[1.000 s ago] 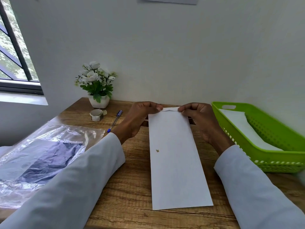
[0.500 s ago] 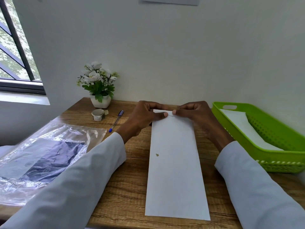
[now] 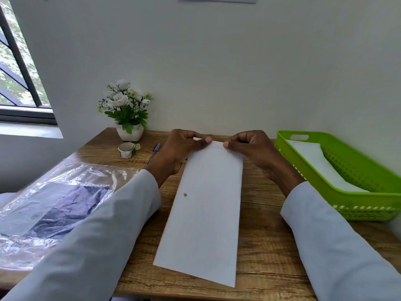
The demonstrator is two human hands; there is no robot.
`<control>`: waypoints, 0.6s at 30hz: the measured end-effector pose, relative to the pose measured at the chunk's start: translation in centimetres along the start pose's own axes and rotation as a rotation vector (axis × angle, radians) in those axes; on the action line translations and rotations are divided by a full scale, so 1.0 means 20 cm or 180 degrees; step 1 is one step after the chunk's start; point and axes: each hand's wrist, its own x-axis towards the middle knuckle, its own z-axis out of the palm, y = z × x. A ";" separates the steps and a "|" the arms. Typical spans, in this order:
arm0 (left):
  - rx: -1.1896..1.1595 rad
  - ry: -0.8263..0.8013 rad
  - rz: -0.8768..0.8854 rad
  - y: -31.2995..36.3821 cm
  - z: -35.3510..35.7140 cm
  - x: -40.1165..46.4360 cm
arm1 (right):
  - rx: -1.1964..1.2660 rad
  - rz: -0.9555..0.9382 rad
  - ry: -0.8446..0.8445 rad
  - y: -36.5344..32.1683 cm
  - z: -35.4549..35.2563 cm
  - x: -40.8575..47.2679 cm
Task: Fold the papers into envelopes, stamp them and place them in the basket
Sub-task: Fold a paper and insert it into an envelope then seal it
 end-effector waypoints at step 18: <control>0.0270 -0.0219 0.0120 0.04 -0.10 -0.03 | -0.0055 0.0160 0.0420 -0.01 -0.08 -0.06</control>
